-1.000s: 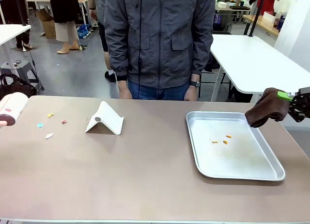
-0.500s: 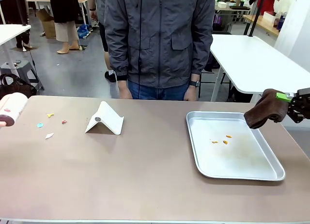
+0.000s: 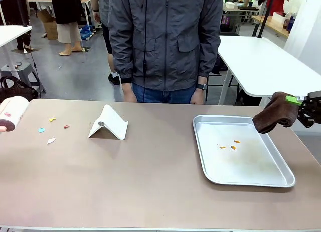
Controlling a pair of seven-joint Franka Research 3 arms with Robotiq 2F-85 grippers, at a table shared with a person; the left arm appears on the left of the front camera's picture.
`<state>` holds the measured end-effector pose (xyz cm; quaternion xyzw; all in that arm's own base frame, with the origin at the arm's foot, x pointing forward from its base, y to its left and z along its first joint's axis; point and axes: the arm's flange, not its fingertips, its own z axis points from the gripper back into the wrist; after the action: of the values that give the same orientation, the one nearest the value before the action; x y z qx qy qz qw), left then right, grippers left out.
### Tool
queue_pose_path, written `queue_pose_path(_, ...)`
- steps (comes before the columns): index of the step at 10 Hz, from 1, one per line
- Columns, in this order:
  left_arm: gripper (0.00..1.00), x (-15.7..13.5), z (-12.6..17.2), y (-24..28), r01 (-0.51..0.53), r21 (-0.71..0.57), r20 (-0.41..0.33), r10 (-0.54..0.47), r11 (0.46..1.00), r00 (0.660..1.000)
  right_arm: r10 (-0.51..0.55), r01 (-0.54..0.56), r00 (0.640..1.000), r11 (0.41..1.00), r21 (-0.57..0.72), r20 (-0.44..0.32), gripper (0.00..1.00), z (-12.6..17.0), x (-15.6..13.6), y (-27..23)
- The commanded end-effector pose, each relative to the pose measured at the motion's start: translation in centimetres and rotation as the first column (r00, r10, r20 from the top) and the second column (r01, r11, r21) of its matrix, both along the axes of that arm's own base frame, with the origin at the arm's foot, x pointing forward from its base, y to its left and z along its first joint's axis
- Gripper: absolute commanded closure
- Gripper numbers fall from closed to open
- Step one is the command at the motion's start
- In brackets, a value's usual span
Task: Clean the surface of the table.
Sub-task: If a person points to the right, clean the right side of the table with your right hand, and if they point to the left, clean the left side with your left hand.
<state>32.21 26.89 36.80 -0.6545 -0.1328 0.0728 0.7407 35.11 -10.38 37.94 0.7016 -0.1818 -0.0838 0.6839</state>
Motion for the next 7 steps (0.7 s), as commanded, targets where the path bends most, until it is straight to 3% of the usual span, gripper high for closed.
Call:
queue_pose_path(1, 1.0, -0.37, 0.32, -0.17, 0.0, 0.002, 0.006, 0.0, 1.0, 1.0, 0.001, -0.001, 1.0, 1.0, 0.025, -0.003, 1.0, 0.45, -0.16, -0.13)
queue_pose_path(7, 1.0, -0.37, 0.32, -0.17, 0.0, 0.002, 0.006, 0.0, 1.0, 1.0, 0.001, -0.001, 1.0, 1.0, 0.025, -0.003, 1.0, 0.45, -0.16, -0.13)
